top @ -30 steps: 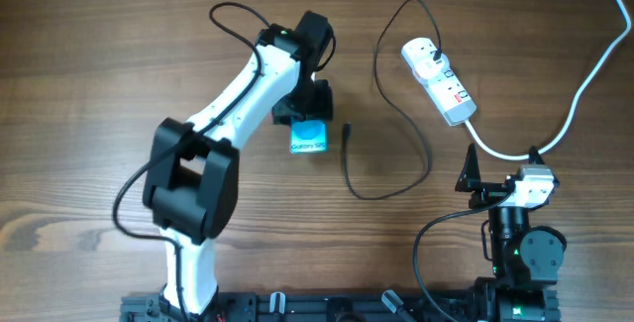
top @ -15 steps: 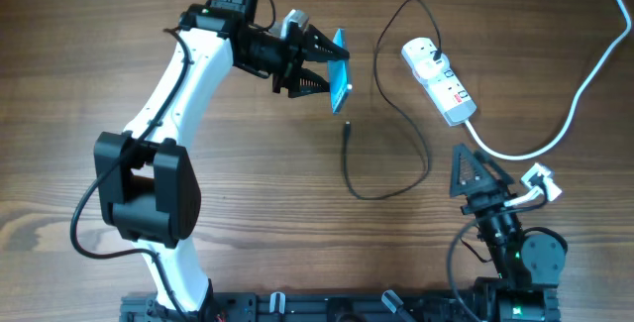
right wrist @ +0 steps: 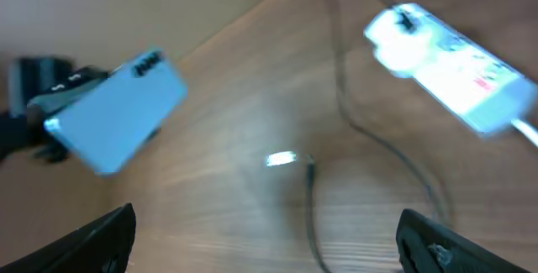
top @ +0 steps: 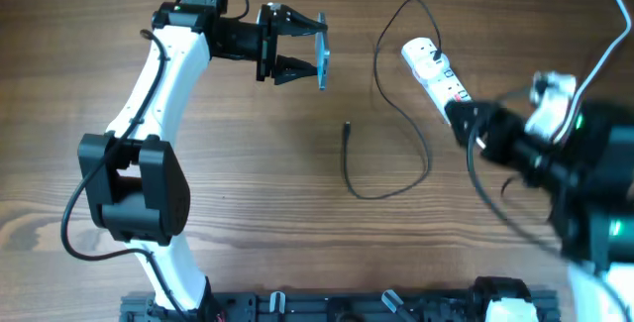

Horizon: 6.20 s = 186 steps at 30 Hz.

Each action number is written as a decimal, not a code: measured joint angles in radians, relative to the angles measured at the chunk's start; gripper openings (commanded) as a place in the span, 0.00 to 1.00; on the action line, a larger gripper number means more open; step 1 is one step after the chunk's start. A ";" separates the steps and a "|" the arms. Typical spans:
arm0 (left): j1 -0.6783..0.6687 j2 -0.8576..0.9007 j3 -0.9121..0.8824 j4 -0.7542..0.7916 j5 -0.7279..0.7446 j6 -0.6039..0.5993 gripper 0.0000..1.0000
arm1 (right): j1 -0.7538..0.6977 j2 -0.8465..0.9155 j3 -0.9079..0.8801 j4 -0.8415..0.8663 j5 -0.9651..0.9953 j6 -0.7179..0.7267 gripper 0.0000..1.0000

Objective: Plug charger to phone and switch on socket

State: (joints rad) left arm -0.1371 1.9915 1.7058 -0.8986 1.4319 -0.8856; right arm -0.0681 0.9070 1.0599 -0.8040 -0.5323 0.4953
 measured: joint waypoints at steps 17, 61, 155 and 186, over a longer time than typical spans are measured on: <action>0.002 0.000 0.000 0.002 0.029 -0.090 0.58 | 0.963 0.794 0.854 -0.282 0.970 0.046 0.99; 0.002 0.000 0.000 0.002 0.027 -0.167 0.56 | 0.826 0.862 0.888 -0.251 0.795 0.154 0.24; 0.079 -0.004 0.005 -0.119 -1.046 0.155 0.04 | 0.687 1.160 0.355 -0.024 0.571 0.114 0.37; 0.079 -0.004 0.005 -0.119 -1.046 0.155 0.04 | 0.645 1.185 0.379 -0.025 0.513 0.102 0.21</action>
State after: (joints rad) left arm -0.0578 1.9873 1.7103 -1.0176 0.3859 -0.7303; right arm 0.5766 2.0918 1.4391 -0.8291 -0.0189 0.5976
